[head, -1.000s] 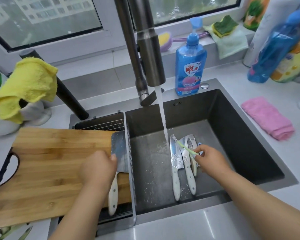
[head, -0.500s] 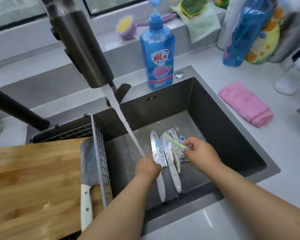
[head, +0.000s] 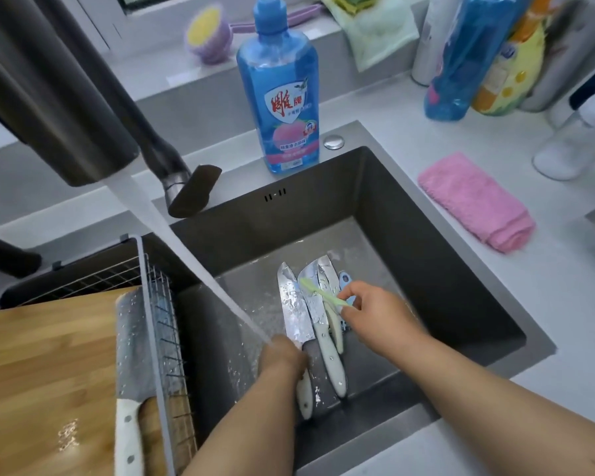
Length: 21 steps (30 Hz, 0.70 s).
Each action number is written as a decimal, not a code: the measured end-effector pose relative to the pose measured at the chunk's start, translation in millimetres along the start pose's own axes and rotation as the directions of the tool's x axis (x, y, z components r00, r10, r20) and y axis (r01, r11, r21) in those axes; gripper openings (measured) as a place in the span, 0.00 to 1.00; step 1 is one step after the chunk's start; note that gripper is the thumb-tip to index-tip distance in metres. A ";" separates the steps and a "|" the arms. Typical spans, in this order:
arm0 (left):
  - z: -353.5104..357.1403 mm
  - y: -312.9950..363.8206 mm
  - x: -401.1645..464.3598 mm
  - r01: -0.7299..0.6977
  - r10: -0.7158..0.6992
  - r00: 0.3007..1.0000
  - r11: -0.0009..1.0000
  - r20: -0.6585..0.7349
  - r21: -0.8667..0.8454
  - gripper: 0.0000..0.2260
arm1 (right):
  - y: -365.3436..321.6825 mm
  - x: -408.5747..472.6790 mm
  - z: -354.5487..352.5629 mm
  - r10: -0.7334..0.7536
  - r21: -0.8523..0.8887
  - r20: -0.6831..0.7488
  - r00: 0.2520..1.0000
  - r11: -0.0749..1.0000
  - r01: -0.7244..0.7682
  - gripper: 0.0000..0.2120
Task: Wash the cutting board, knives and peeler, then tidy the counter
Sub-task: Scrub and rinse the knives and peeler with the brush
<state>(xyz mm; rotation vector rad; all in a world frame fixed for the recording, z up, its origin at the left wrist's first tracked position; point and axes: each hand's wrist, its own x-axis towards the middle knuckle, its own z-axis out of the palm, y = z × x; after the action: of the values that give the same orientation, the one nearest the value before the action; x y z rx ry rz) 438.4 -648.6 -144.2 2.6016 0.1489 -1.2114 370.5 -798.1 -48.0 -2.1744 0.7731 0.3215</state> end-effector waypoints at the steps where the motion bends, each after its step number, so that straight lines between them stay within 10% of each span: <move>1: -0.1 -0.7 0.0 0.000 0.000 1.000 1.000 -0.005 0.007 0.11 | 0.0 0.3 0.9 -0.004 -0.004 0.001 1.000 1.000 0.004 0.03; 9: -25.4 -9.7 -18.2 0.039 -0.054 0.997 0.973 -0.061 -0.228 0.14 | 1.8 2.2 6.9 -0.021 -0.025 0.017 1.000 0.999 0.022 0.01; 21: -58.4 -45.6 -92.2 -0.115 0.082 0.970 0.984 -0.227 -0.136 0.23 | -15.2 -32.1 22.7 -0.187 -0.138 0.219 0.958 0.966 0.220 0.04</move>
<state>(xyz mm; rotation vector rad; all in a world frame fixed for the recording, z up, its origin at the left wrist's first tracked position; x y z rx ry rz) 412.6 -586.6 -46.9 2.5718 0.1440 -0.8420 355.4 -759.8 -39.1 -2.3039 0.4147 0.5064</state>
